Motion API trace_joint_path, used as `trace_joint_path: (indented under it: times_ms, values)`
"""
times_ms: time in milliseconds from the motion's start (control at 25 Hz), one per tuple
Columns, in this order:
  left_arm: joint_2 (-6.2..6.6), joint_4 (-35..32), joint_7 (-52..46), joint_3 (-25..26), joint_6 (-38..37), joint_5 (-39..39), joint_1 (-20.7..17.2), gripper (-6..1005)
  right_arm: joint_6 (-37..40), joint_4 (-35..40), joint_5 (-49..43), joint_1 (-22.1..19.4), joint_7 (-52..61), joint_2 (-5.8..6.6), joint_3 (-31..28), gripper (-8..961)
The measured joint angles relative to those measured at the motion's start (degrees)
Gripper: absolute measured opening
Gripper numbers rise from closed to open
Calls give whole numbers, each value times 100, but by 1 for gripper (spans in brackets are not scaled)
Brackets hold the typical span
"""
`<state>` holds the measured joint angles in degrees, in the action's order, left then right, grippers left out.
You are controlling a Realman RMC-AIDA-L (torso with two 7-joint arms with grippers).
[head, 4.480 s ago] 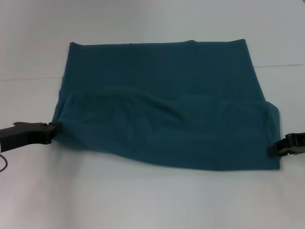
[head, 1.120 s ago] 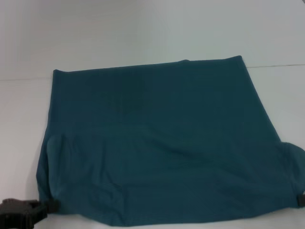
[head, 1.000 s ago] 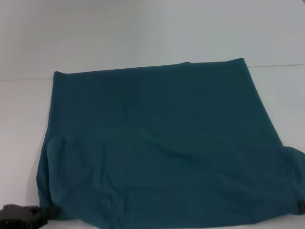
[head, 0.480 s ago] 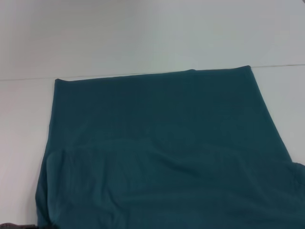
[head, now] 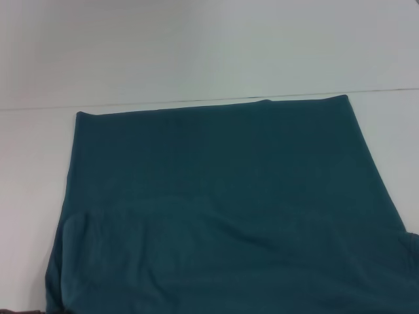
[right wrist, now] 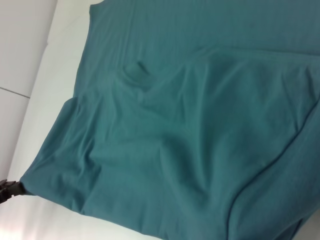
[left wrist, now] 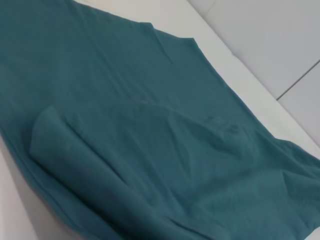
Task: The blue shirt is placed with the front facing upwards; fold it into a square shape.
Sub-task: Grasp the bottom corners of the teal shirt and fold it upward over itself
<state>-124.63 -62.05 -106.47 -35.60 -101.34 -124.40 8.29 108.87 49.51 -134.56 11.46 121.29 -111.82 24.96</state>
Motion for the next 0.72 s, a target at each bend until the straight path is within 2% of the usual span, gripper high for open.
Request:
trace_joint_path:
  times_ms: [240,520,720]
  values:
    - [36,54,-138,68,-51,23,205,27,212,-79,42,135,-23,25,-326,40]
    - [105,238,-421,409,80,27,700,28,-14,-753,47,647,41,275,-818,43]
    - [227,428,-562,568,304,30,1078,29,-273,-921,46,1028,215,399,-1030,45]
